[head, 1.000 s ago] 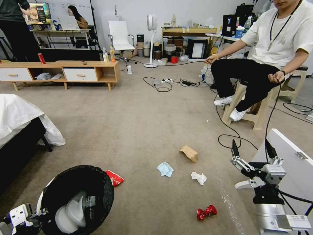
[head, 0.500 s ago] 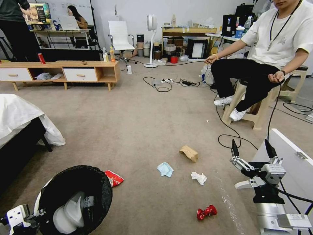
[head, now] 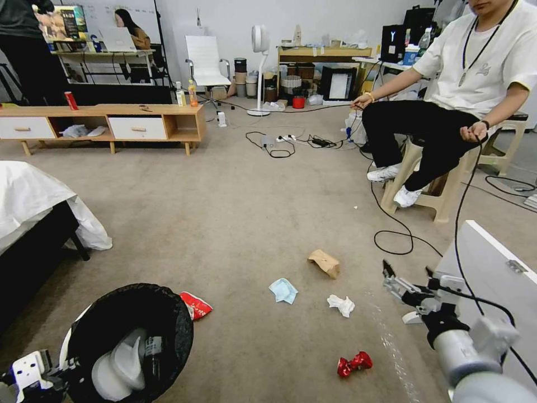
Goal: Pick up the trash bin and place the garbage on the floor into it.
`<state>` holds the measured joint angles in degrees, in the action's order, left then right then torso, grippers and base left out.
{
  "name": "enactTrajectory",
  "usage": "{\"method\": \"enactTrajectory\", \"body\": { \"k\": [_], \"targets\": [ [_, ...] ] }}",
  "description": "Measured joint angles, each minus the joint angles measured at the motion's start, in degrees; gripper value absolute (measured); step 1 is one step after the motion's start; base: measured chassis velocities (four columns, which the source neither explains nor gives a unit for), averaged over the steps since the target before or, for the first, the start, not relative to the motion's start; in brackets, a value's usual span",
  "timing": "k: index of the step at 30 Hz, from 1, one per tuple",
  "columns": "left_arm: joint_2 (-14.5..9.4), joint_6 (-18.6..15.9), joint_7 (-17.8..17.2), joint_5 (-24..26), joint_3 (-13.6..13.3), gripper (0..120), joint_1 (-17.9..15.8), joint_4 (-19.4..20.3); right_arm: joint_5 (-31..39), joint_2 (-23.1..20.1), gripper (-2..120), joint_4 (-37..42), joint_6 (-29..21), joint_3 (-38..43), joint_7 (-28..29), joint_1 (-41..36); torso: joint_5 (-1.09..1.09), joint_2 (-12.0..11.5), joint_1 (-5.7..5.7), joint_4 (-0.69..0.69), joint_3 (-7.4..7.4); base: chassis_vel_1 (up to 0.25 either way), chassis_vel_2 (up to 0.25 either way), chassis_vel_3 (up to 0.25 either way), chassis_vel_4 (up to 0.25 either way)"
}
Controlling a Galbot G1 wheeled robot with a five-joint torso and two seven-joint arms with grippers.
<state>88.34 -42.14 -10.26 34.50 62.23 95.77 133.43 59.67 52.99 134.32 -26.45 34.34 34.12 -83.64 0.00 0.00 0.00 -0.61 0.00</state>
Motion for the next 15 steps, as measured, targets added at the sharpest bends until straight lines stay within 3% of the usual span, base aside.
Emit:
{"method": "enactTrajectory", "body": {
  "k": [1, 3, 4, 7, 15],
  "targets": [
    [0.0, 0.0, 0.0, 0.0, 0.0, 2, 0.0, 0.0, 0.0, 0.0, 100, 0.0, 0.0, 0.0, 0.0, 0.0, 0.0, 0.0, 0.0, 0.0, 0.0, 0.0, 0.0, 0.0, 0.0],
    [-0.3, 0.0, 0.1, 0.0, 0.0, 2, -0.1, -0.3, 8.7, -0.7, 100, -0.2, -4.4, -0.2, 3.9, 1.4, 0.01, 0.0, 0.0, -0.01, 0.0, 0.0, 0.0, 0.0, 0.0],
    [-0.3, 0.0, 0.1, 0.0, 0.0, 2, -0.1, -0.3, 8.7, -0.7, 100, -0.2, -4.4, -0.2, 3.9, 1.4, 0.01, 0.0, 0.0, -0.01, 0.0, 0.0, 0.0, 0.0, 0.0],
    [-0.8, 0.0, 0.2, 0.4, 0.4, 2, -0.2, -0.6, 18.3, -0.7, 100, -0.9, -8.7, -0.6, 8.9, 2.2, 0.0, 0.0, 0.0, -0.01, 0.0, 0.0, 0.0, 0.0, 0.0],
    [-1.1, 0.0, 0.2, 0.6, 0.5, 2, -0.5, -1.1, 24.8, -0.2, 100, -2.9, -9.9, -1.4, 13.5, 2.1, 0.0, 0.0, 0.0, -0.02, 0.0, 0.0, 0.0, 0.0, 0.0]
  ]
}}
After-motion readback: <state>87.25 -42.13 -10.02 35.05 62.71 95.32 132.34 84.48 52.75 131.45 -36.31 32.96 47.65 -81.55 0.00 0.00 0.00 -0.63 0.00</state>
